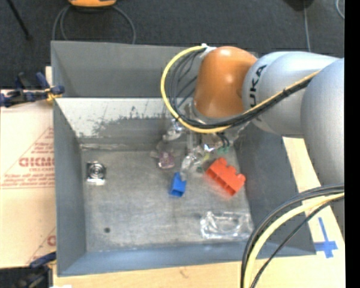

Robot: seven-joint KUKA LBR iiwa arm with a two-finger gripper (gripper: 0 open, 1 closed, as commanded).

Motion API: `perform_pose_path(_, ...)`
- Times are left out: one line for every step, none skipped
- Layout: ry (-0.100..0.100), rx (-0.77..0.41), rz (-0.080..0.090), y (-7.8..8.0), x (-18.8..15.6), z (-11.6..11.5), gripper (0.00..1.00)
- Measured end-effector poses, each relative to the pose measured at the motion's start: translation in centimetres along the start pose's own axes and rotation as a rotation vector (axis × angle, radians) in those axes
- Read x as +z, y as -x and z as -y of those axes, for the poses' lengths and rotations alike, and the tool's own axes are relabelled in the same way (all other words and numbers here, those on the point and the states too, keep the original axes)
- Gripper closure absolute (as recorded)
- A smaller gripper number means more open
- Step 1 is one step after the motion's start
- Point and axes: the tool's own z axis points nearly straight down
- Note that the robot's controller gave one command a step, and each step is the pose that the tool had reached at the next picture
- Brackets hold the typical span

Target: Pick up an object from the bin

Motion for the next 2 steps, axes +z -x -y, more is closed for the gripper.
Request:
perform_pose_path(0.002, -0.033, 0.001, 0.04, 0.07, -0.2, 0.0)
perform_pose_path(0.002, -0.045, 0.001, 0.05, -0.05, -0.18, 0.0)
